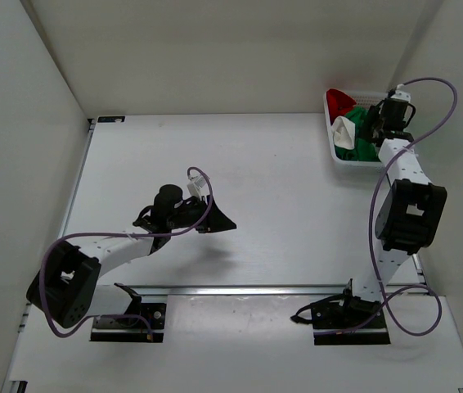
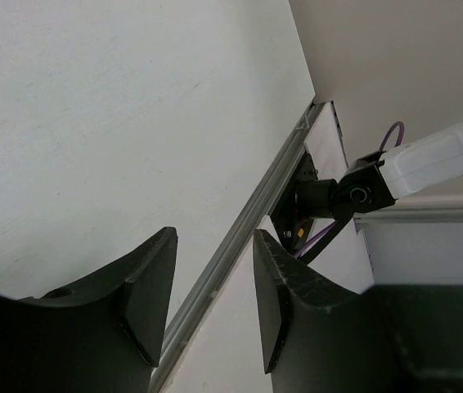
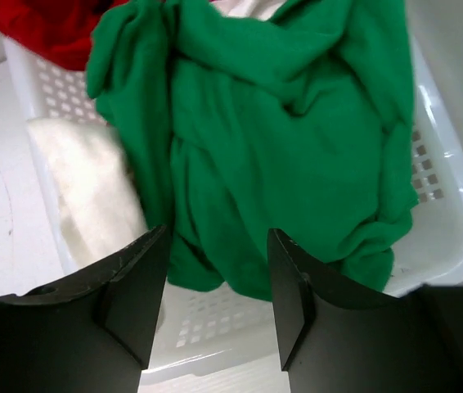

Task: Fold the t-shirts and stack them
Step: Grab crumpled tshirt from bin with the right arm

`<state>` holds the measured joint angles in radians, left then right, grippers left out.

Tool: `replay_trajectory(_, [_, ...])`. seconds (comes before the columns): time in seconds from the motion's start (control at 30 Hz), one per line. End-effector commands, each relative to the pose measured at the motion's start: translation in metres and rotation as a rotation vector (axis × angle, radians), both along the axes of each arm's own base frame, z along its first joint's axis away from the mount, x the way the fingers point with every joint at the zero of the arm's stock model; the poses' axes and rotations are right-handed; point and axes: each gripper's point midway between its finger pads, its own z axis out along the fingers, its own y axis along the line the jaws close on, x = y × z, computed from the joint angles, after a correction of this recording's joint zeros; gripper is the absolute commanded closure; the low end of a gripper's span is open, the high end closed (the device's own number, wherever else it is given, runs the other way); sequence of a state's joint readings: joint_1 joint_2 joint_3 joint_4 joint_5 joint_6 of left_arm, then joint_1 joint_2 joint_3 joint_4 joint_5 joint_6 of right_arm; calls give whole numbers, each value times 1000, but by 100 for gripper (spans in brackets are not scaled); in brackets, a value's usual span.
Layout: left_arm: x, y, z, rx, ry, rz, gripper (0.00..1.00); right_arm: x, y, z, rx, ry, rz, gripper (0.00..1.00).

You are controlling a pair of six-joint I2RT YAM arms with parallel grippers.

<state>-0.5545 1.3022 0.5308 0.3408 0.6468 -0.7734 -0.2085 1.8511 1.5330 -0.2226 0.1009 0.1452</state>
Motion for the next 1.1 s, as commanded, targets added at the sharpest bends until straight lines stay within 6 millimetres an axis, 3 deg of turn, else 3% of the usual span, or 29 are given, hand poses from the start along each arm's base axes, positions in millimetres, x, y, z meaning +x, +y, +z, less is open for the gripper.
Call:
replay_trajectory(0.0, [6, 2, 3, 8, -36, 14, 47, 10, -33, 29, 31, -116, -71, 51])
replay_trajectory(0.07, [4, 2, 2, 16, -41, 4, 47, 14, -43, 10, 28, -60, -76, 50])
replay_trajectory(0.1, [7, 2, 3, 17, -48, 12, 47, 18, -44, 12, 27, -61, -70, 49])
replay_trajectory(0.2, [9, 3, 1, 19, -41, 33, 47, 24, -38, -16, 39, -9, -47, 49])
replay_trajectory(0.37, [8, 3, -4, 26, -33, 29, 48, 38, -34, -21, 61, -12, -6, 57])
replay_trajectory(0.47, [7, 3, -7, 31, -34, 25, 48, 42, -37, -30, 98, -4, -5, 84])
replay_trajectory(0.53, [7, 3, -10, 34, -22, 26, 50, 41, -44, -20, 97, -23, -34, 100])
replay_trajectory(0.57, [9, 3, -8, 29, -25, 30, 51, 39, -41, -3, 97, -58, -37, 100])
replay_trajectory(0.6, [9, 2, -9, 28, -22, 28, 51, 32, -45, -5, 83, -52, -60, 100])
replay_trajectory(0.63, [6, -1, -9, 27, -16, 14, 51, 31, -43, 18, 59, -106, -66, 100])
replay_trajectory(0.67, [6, -1, -11, 28, -7, 9, 52, 27, -46, 20, 48, -120, -81, 100])
replay_trajectory(0.73, [8, -4, -7, 23, -21, 5, 52, 16, -42, 61, 16, -200, -82, 100])
replay_trajectory(0.77, [9, -3, -9, 24, -11, 9, 52, 14, -40, 65, 21, -205, -83, 100])
replay_trajectory(0.87, [6, -6, -5, 27, -10, 8, 52, -4, -34, 120, -4, -292, -87, 100])
replay_trajectory(0.97, [9, -8, 10, 12, -44, 8, 51, -29, -13, 189, -66, -426, -69, 100])
replay_trajectory(1.0, [10, -7, 11, 12, -47, 12, 51, -32, -11, 196, -85, -440, -76, 100])
replay_trajectory(1.07, [9, -8, 17, 9, -51, 8, 51, -46, 8, 237, -160, -504, -73, 100])
